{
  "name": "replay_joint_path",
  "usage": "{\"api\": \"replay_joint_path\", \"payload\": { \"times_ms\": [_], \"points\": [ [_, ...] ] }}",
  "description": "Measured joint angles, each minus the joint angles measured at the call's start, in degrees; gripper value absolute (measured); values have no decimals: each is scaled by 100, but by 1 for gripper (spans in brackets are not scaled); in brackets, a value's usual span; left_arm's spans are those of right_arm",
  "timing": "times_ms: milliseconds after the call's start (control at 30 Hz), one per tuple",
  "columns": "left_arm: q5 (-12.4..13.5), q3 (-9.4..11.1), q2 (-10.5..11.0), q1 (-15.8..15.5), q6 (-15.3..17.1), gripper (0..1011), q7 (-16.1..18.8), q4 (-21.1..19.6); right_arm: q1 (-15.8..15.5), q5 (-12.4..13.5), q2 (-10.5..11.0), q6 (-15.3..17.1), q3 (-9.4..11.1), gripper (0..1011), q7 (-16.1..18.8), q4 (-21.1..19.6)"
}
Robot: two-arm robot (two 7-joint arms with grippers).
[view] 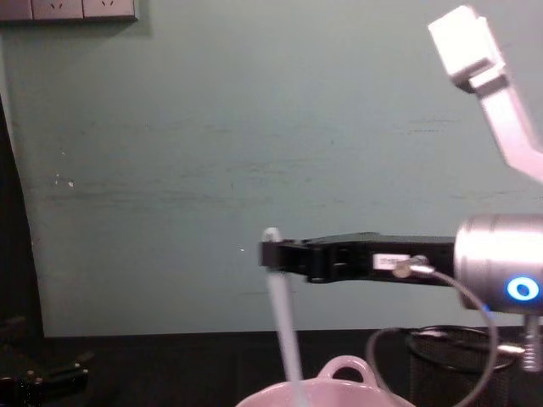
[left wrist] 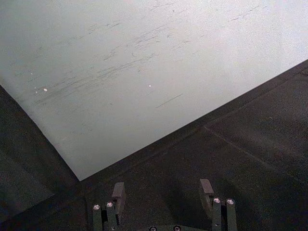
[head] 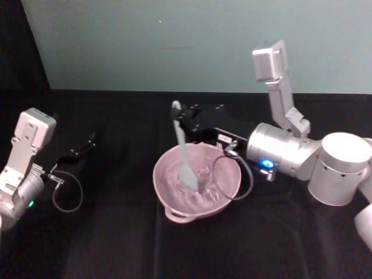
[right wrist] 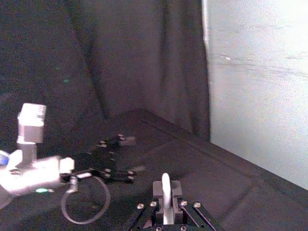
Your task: Use the one hand to pick up the spoon and stir the clear water in the bowl.
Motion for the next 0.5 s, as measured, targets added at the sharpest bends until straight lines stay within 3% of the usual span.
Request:
{"api": "replay_joint_path", "payload": {
  "times_ms": [233,500],
  "points": [
    [0,0,0,0,0,1011,0,0,186,-5,-225,-32,-213,110,90,110],
    [0,0,0,0,0,1011,0,0,393,43,-415,-154,-225,110,112,540]
  ]
}}
